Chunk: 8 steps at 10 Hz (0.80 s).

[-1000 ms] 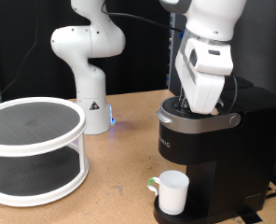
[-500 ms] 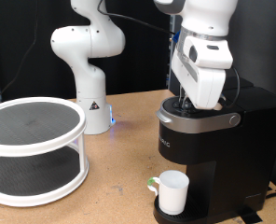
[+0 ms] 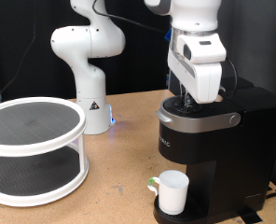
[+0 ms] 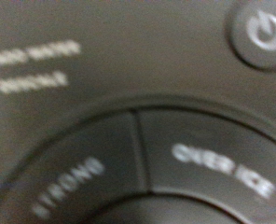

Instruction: Make a cup of coffee with the keurig machine

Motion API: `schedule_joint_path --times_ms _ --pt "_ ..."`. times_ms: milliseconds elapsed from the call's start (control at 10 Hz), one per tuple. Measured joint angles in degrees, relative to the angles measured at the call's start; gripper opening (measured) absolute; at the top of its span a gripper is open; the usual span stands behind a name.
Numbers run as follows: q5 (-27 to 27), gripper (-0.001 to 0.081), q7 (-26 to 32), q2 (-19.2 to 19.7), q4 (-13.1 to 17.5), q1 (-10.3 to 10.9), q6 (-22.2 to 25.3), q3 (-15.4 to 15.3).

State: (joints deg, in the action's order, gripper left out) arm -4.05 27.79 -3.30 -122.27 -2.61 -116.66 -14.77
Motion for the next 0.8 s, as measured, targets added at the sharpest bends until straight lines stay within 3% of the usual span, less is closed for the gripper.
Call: schedule_joint_path --times_ms 300,800 --pt "-3.72 0.0007 0.46 -2.43 -2.32 0.01 -2.52 0.0" --pt "-5.94 0.0007 0.43 -6.61 -2.14 0.0 -1.98 0.57"
